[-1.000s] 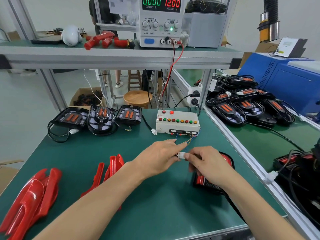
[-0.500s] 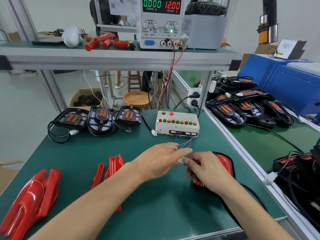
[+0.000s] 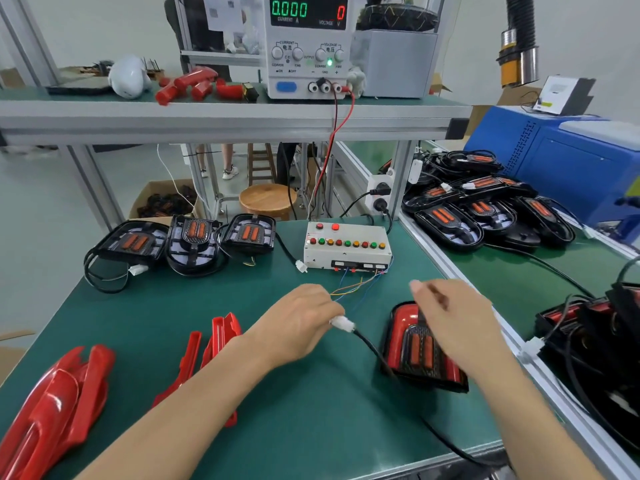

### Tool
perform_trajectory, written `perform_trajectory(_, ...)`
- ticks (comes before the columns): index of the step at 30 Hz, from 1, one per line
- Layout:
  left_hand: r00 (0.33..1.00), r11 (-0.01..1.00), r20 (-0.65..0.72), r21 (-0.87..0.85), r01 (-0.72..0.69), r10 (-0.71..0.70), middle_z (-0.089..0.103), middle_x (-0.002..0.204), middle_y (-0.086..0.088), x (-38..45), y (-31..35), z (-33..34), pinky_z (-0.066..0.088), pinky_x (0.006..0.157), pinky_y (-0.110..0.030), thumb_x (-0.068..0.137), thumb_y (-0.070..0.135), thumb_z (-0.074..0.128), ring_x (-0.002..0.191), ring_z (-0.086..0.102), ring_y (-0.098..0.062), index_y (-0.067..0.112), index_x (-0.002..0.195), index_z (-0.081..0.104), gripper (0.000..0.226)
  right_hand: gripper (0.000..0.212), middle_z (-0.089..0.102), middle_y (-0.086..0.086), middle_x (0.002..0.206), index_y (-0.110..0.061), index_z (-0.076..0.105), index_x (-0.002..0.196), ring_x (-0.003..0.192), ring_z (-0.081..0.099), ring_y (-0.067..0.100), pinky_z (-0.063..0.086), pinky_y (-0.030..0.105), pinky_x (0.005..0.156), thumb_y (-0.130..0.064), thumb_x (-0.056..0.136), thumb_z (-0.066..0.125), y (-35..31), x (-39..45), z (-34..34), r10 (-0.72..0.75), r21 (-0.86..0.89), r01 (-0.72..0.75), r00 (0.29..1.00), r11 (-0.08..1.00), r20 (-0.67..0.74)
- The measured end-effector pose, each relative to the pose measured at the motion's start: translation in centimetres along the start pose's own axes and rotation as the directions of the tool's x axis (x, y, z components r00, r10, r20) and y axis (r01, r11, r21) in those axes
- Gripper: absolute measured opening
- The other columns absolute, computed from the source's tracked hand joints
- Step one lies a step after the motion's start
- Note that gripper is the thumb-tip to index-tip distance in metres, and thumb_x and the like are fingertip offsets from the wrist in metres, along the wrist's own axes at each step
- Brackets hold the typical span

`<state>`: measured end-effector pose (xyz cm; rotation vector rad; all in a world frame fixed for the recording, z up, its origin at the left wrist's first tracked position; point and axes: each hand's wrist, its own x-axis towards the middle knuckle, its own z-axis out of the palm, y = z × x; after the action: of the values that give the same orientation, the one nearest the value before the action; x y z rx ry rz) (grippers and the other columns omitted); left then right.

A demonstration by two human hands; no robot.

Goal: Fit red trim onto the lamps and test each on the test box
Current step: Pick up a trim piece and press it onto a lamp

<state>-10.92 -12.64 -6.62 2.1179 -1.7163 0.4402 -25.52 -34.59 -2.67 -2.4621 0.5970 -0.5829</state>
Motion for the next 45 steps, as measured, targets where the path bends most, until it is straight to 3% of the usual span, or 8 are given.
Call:
perform_trajectory(6,0.945,0.960,0.289,0.271,0.071,-0.152,0.064,0.106,0.004,-1.0,-0.8,1.6,0.016,0.123,-0.035,0.103,0.016,0.045,0.117,0.051,-0.019,0.024,0.121,0.061,0.025,0.051,0.071,0.002,0.085,-0.019,0.062,0.091,0.080,0.062,0.026,0.044,0.033,0.070,-0.069,0.093,0.050,5.9,-2.3,-2.1,0.371,-0.261,-0.331,0.921,0.907,0.120)
perform_trajectory(11,0.864,0.876,0.396,0.472,0.099,-0.311,0.063,0.108,0.004,-0.2,-1.3,2.2,0.016,0.123,-0.041,0.097,0.010,0.051,0.120,0.048,-0.022,0.027,0.121,0.061,0.031,0.046,0.072,0.008,0.057,-0.014,0.066,0.099,0.048,0.067,0.020,0.049,0.028,0.049,-0.059,0.091,0.064,7.0,-4.0,-0.1,0.439,0.117,-0.505,0.825,0.855,0.356)
perform_trajectory(17,0.802,0.841,0.463,0.533,0.089,-0.378,0.064,0.114,-0.001,0.3,-1.8,2.8,0.017,0.123,-0.046,0.103,0.022,0.053,0.122,0.049,-0.025,0.023,0.121,0.063,0.021,0.031,0.058,0.011,0.057,-0.002,0.067,0.103,0.050,0.063,0.028,0.050,0.029,0.046,-0.030,0.092,0.074,7.8,-4.6,2.0,0.489,0.479,-0.631,0.776,0.610,0.399)
perform_trajectory(26,0.842,0.916,0.462,0.392,0.087,-0.278,0.062,0.120,0.000,0.1,-1.3,3.9,0.035,0.105,-0.035,0.106,0.042,0.045,0.118,0.053,-0.026,0.022,0.134,0.057,0.037,0.014,0.077,0.009,0.090,-0.009,0.065,0.109,0.075,0.075,0.030,0.062,0.043,0.064,-0.015,0.096,0.067,7.2,-7.1,3.9,0.324,0.642,-0.465,0.886,0.610,0.333)
perform_trajectory(30,0.886,0.964,0.412,0.237,0.119,-0.211,0.056,0.132,0.003,-1.0,-1.3,3.7,0.034,0.112,-0.035,0.102,0.050,0.047,0.124,0.050,-0.020,0.026,0.149,0.047,0.052,0.016,0.078,-0.006,0.094,-0.021,0.065,0.109,0.078,0.073,0.012,0.055,0.024,0.059,-0.020,0.094,0.071,7.0,-7.7,3.8,0.273,0.556,-0.392,0.918,0.733,0.287)
perform_trajectory(35,0.984,0.984,0.002,-0.002,0.180,-0.180,0.073,0.099,0.003,-0.5,-1.1,2.5,0.051,0.094,-0.039,0.094,0.027,0.061,0.095,0.065,-0.021,0.013,0.108,0.076,0.025,0.022,0.079,-0.009,0.097,-0.023,0.064,0.111,0.083,0.075,0.010,0.051,0.023,0.066,-0.019,0.092,0.073,7.3,-7.7,4.3,0.264,0.553,-0.387,0.919,0.738,0.292)
perform_trajectory(39,0.881,0.894,-0.163,-0.147,0.423,-0.443,0.071,0.091,0.001,3.3,-2.4,1.6,0.054,0.083,-0.041,0.096,0.012,0.060,0.086,0.064,-0.021,0.011,0.093,0.074,0.014,0.023,0.079,-0.003,0.094,-0.019,0.064,0.110,0.079,0.076,0.021,0.054,0.029,0.061,-0.015,0.090,0.074,7.9,-7.4,4.9,0.285,0.580,-0.402,0.915,0.709,0.285)
perform_trajectory(45,0.733,0.739,0.097,0.094,0.667,-0.674,0.055,0.134,-0.007,9.7,-6.3,2.0,0.050,0.101,-0.042,0.098,0.008,0.047,0.120,0.055,-0.027,0.010,0.132,0.063,0.037,0.026,0.079,0.007,0.091,-0.008,0.064,0.108,0.082,0.076,0.027,0.058,0.044,0.086,0.001,0.086,0.075,8.5,-7.4,5.5,0.278,0.633,-0.375,0.927,0.678,0.251)
